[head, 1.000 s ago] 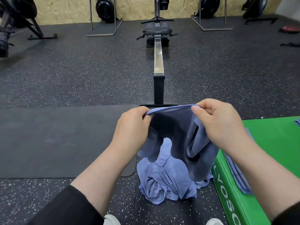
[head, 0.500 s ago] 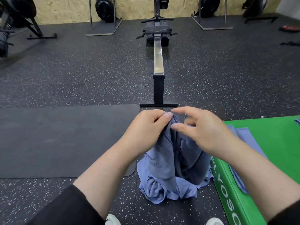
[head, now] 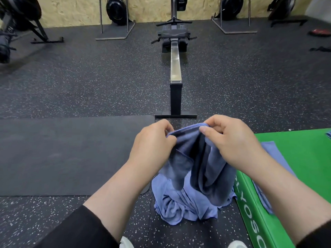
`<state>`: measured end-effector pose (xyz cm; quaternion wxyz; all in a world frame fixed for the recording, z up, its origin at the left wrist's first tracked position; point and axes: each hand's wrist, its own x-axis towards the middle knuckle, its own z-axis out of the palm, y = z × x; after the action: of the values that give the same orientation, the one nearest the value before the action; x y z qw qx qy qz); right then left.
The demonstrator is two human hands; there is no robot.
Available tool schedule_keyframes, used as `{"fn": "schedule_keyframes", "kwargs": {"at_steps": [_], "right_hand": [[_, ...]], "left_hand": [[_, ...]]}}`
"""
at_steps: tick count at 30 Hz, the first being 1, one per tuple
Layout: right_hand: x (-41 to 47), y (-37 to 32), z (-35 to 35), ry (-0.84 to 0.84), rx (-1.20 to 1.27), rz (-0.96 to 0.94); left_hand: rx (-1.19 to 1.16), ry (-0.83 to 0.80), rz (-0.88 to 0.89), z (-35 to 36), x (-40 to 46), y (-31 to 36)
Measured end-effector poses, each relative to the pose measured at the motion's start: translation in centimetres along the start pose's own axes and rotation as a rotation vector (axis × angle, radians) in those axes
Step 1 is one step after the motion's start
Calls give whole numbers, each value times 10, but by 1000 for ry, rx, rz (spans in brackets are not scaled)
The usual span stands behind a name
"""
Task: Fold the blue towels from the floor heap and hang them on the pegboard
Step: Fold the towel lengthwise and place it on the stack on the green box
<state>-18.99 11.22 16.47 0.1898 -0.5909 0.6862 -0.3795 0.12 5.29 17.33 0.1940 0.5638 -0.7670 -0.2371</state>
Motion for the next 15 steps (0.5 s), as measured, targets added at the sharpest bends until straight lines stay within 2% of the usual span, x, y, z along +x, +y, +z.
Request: {"fn": "schedule_keyframes", "kwargs": {"at_steps": [3,6,8,11,15], "right_hand": [[1,1,-5,67,-13,38],[2,4,-10,103,-9,64],[2,6,-12,107,-10,76],[1,2,-13,22,0,65],[-3,-8,-5,-132,12,-46]], "left_hand": [[32,61,-41,-4,2,-6],[-152,77,-65,-6,9,-12],[-258,67,-21,-6,10,-11],[-358,2,86,-4,7,-3],[-396,-135,180,2,0,8]]}}
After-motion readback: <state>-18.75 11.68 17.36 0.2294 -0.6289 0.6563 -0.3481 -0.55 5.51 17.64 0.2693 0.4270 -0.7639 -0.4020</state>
